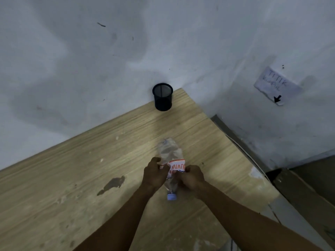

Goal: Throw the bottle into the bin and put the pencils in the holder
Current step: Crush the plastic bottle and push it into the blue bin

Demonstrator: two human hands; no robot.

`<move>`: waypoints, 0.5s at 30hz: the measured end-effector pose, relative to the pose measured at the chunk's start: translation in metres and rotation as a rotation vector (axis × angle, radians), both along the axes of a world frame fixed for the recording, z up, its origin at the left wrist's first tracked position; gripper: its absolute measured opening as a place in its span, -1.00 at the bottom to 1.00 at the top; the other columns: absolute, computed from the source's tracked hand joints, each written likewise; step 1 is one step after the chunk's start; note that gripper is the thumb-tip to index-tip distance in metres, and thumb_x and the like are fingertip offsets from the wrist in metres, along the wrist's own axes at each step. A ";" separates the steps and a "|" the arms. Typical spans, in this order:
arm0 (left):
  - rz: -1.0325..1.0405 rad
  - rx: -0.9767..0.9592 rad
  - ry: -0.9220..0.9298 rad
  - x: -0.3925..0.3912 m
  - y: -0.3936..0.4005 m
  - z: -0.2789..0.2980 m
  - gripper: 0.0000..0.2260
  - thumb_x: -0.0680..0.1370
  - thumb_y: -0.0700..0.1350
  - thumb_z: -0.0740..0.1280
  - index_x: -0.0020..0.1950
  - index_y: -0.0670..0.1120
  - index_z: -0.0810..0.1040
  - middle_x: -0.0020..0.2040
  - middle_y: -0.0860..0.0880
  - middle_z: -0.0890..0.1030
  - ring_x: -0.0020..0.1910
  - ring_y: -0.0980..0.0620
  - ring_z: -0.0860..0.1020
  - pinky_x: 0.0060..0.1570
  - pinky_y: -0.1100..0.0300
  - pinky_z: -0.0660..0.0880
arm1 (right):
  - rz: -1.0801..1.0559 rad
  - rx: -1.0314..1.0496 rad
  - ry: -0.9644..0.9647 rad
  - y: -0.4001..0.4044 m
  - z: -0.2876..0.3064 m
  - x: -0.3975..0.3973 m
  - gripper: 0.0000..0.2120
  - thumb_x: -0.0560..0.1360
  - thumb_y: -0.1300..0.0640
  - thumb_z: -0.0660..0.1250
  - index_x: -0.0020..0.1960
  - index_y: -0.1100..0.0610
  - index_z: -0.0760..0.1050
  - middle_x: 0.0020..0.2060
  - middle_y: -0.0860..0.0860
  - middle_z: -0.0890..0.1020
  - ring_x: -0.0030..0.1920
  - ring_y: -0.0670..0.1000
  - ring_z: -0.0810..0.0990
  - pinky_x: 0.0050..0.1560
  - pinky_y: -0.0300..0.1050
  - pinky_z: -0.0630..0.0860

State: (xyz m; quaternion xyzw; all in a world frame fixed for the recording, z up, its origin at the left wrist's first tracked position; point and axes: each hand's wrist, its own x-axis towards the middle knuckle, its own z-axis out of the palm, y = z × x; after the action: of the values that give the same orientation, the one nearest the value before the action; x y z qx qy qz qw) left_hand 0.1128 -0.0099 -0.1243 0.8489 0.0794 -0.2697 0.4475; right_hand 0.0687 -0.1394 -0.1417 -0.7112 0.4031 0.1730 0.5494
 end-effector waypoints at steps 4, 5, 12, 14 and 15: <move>0.098 -0.108 0.047 -0.015 0.000 0.007 -0.54 0.52 -0.03 0.37 0.37 -0.13 0.42 0.17 -0.19 0.61 0.09 -0.11 0.61 0.05 0.07 0.55 | -0.104 0.107 -0.049 -0.012 0.008 -0.015 -0.85 0.37 0.14 0.54 -0.18 0.21 0.64 -0.18 0.20 0.71 -0.29 0.08 0.65 -0.29 -0.07 0.59; 0.110 -0.119 0.040 -0.021 0.000 0.009 -0.56 0.52 -0.02 0.37 0.36 -0.12 0.43 0.15 -0.18 0.62 0.08 -0.11 0.61 0.08 0.04 0.55 | -0.130 0.127 -0.058 -0.017 0.012 -0.020 -0.84 0.36 0.14 0.55 -0.18 0.21 0.64 -0.18 0.21 0.71 -0.29 0.09 0.66 -0.28 -0.03 0.61; 0.176 -0.150 0.019 -0.083 -0.025 0.010 -0.73 0.56 -0.04 0.31 0.22 -0.12 0.55 -0.01 -0.14 0.67 -0.04 -0.14 0.63 -0.02 0.00 0.54 | -0.211 0.188 -0.134 -0.077 0.044 -0.083 -0.84 0.41 0.11 0.50 -0.14 0.16 0.56 -0.21 0.14 0.66 -0.32 0.06 0.62 -0.34 -0.12 0.54; 0.177 -0.138 0.013 -0.103 -0.041 0.006 -0.76 0.56 -0.04 0.31 0.18 -0.11 0.56 -0.01 -0.15 0.68 -0.06 -0.15 0.64 -0.03 -0.02 0.54 | -0.224 0.197 -0.153 -0.098 0.050 -0.107 -0.83 0.43 0.11 0.49 -0.11 0.17 0.55 -0.19 0.14 0.65 -0.31 0.07 0.61 -0.33 -0.11 0.55; 0.179 -0.139 0.012 -0.111 -0.049 0.005 -0.77 0.55 -0.05 0.31 0.16 -0.10 0.57 -0.02 -0.15 0.68 -0.06 -0.16 0.64 -0.04 -0.02 0.54 | -0.232 0.201 -0.155 -0.108 0.052 -0.117 -0.82 0.42 0.10 0.49 -0.10 0.17 0.55 -0.18 0.14 0.65 -0.31 0.07 0.61 -0.33 -0.12 0.55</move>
State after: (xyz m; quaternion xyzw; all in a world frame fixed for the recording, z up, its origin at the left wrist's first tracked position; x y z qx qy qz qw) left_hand 0.0022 -0.0586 -0.1192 0.8037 0.1388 -0.2387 0.5271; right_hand -0.0482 -0.2477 -0.0901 -0.6128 0.4194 0.0925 0.6634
